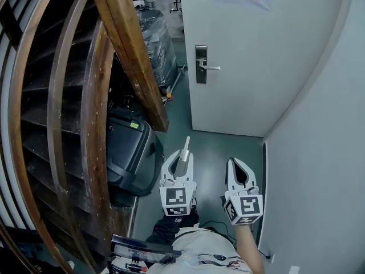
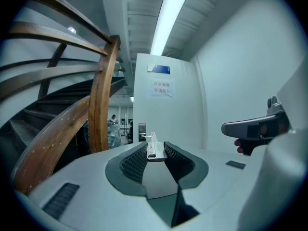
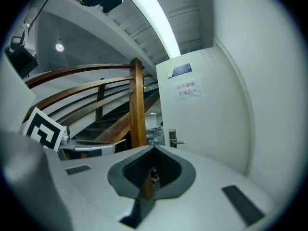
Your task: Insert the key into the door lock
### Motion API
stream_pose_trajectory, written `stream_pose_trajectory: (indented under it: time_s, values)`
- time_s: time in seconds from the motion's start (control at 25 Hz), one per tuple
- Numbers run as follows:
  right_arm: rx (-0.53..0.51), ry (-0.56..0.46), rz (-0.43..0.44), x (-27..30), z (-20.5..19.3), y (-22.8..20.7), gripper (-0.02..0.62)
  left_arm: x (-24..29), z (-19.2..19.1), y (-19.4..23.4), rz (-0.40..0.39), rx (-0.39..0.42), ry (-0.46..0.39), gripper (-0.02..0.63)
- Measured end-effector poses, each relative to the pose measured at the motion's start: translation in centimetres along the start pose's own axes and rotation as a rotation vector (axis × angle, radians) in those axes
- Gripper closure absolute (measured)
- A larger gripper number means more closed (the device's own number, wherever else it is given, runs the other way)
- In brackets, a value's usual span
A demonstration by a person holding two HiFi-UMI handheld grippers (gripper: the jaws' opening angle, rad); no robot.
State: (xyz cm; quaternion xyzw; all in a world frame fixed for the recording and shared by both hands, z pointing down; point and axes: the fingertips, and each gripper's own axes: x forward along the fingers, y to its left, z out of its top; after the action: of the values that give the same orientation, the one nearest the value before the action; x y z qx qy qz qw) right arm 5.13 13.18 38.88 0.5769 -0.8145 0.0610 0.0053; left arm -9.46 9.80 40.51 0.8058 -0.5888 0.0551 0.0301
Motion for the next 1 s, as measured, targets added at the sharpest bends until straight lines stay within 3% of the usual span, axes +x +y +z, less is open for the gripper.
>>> stream_pose_trajectory:
  time_s: [0.52,1.0]
  values:
    - [-0.026,0.041,-0.047,11.4,0.9,-0.8,0.589,11.1,0.4,5.3,-0.080,-0.005,0.033,0.489]
    - [-0.017,0.103,-0.041,16.9,-0.7,-3.6,0.589,17.4,-1.0,5.6,-0.099,-0.012,0.087,0.489]
